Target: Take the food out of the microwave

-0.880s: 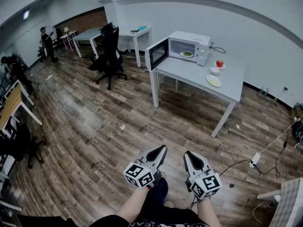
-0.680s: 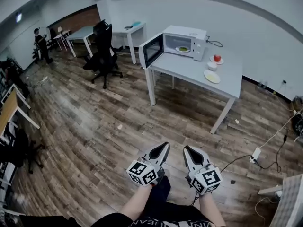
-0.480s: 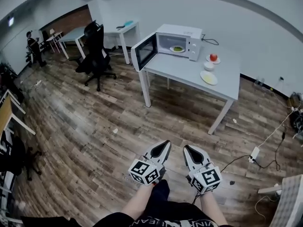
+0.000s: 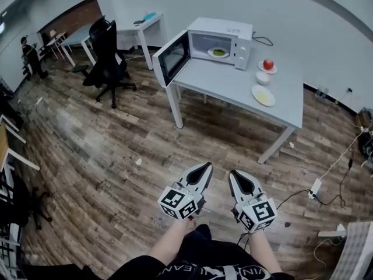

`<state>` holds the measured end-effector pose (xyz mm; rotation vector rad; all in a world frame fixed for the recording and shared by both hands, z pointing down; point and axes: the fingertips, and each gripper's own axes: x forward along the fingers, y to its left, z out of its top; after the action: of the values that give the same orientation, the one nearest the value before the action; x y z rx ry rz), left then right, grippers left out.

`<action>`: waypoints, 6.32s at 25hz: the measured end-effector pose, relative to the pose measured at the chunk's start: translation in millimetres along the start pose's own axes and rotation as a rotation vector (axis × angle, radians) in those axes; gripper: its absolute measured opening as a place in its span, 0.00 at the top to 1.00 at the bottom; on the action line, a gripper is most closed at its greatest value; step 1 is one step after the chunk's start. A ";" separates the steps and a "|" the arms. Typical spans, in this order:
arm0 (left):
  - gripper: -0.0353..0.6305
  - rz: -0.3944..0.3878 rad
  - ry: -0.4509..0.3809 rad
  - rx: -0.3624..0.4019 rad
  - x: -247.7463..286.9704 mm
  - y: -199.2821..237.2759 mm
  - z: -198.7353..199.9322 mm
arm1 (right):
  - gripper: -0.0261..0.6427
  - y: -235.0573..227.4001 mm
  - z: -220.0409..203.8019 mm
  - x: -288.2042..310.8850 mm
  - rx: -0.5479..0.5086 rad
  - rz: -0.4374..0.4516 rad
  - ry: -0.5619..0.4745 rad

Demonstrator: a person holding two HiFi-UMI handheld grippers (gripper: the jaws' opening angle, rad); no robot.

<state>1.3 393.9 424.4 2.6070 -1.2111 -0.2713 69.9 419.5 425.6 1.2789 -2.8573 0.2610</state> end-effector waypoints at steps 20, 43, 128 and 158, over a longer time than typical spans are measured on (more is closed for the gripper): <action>0.93 0.022 0.000 -0.026 92.7 133.5 18.9 | 0.90 -98.1 6.0 129.4 0.108 -0.020 -0.029; 0.93 0.063 -0.008 -0.023 280.0 283.0 57.8 | 0.90 -251.2 42.6 333.6 0.129 0.060 -0.021; 0.75 -0.052 0.225 -0.802 572.4 535.8 5.8 | 0.88 -540.6 -0.6 624.6 1.140 -0.360 -0.136; 0.85 -0.020 0.186 -1.055 573.3 536.5 -15.4 | 0.89 -504.2 -15.0 613.0 1.190 -0.257 -0.050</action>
<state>-16.8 -378.1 567.2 1.6693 -0.6758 -0.4906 32.5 -362.3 558.2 1.6628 -2.4278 2.1156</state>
